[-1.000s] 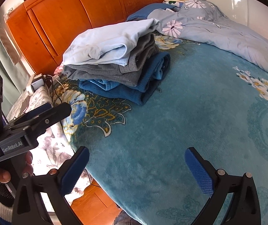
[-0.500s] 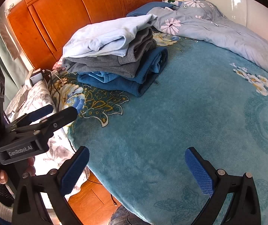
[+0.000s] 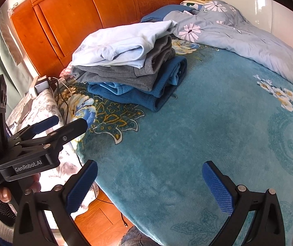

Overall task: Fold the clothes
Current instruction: 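Open both grippers and withdraw them from the clothes stack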

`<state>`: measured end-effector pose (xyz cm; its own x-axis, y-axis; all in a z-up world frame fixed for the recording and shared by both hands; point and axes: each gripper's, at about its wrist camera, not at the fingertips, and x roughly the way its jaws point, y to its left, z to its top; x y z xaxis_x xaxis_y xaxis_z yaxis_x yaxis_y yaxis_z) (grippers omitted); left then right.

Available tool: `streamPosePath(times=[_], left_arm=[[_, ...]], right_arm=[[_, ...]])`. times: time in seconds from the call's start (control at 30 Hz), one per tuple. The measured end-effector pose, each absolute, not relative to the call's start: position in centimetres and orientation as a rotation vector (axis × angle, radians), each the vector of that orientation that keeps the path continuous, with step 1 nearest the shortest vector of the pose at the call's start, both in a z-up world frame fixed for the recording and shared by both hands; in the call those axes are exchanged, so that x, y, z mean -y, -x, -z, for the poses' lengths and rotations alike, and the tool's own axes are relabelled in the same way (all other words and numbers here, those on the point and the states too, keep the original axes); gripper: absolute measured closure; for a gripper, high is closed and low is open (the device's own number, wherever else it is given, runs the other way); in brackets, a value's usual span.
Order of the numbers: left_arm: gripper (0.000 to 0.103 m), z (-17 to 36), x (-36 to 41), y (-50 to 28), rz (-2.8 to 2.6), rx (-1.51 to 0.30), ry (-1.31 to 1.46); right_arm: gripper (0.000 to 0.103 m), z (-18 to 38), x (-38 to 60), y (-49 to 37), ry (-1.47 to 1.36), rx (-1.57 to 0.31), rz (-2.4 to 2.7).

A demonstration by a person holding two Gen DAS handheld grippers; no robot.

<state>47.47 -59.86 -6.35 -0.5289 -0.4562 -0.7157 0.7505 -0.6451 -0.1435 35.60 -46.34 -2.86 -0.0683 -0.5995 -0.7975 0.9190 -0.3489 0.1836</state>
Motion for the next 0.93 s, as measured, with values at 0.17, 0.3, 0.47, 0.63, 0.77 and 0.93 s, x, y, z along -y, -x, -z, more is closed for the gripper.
streamPosePath(times=[0.17, 0.3, 0.47, 0.63, 0.77, 0.93], left_arm=[[0.0, 6.2, 60.1, -47.5, 2.186, -0.567, -0.844], [0.0, 6.2, 60.2, -47.4, 2.188, -0.551, -0.843], [0.0, 6.2, 60.2, -47.4, 2.185, -0.525, -0.829], [0.0, 6.1, 60.4, -47.3, 2.18, -0.512, -0.821], [0.0, 6.0, 60.5, -47.4, 2.175, -0.503, -0.811], [0.0, 6.1, 60.6, -47.4, 2.167, -0.521, -0.815]], right_arm=[[0.0, 2.4, 46.7, -35.5, -0.988, -0.446, 1.685], [0.0, 2.1, 47.0, -35.5, -0.984, -0.452, 1.687], [0.0, 2.1, 47.2, -35.4, -0.985, -0.452, 1.692], [0.0, 2.1, 47.5, -35.4, -0.983, -0.457, 1.691], [0.0, 2.1, 47.6, -35.4, -0.988, -0.458, 1.689], [0.0, 2.2, 47.6, -35.4, -0.987, -0.458, 1.684]])
